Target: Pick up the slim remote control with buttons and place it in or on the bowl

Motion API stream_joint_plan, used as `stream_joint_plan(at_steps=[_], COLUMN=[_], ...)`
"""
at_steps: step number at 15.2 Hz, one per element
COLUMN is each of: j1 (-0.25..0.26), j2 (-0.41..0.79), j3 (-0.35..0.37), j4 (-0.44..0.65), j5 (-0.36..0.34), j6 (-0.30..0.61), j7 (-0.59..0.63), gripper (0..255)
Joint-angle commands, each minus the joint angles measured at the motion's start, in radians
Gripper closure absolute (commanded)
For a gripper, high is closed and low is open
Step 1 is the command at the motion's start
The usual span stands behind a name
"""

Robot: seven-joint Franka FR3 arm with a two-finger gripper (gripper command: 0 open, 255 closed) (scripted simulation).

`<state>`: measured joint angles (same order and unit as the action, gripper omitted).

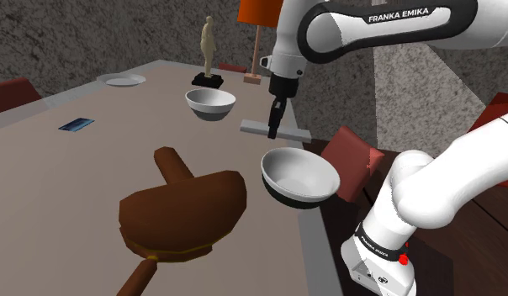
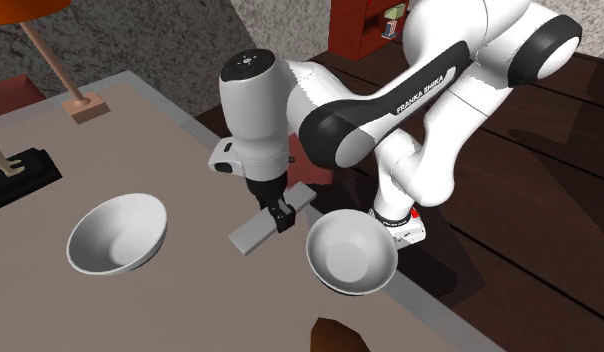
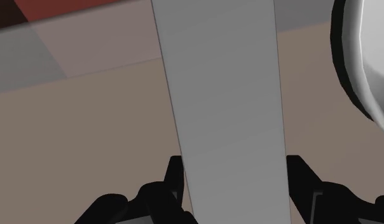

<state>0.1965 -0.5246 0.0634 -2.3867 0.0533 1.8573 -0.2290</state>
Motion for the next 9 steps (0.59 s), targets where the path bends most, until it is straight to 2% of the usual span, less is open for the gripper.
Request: stream_joint_plan(at_steps=[1, 9], j1=[0.0, -0.001], j2=[-0.004, -0.003], j3=[0.0, -0.003], j4=[0.025, 0.133], j5=[0.0, -0.003], j6=[-0.029, -0.137], j7=[0.002, 0.004], gripper=[255, 255])
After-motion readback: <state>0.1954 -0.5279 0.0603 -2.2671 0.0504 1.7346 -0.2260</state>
